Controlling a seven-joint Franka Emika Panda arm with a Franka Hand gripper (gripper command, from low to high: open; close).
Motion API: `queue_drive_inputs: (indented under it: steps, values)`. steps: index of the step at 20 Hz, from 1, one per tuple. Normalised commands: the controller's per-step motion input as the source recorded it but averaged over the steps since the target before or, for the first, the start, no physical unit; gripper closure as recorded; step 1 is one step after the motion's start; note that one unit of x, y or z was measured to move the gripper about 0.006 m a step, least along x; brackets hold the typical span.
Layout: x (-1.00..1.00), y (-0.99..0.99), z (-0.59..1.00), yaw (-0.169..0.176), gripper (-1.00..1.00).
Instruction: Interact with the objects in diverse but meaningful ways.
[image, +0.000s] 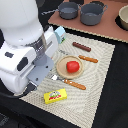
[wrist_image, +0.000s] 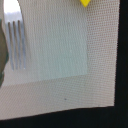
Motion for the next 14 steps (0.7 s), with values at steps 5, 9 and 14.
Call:
queue_drive_inputs:
  steps: [5,9,14]
  values:
    - [0.56,-0.52,0.36,0.024,-1.00]
    - [0.60,-0.50,0.36,0.017,-1.00]
    - [0.74,-0.39,0.30,0.002,-1.00]
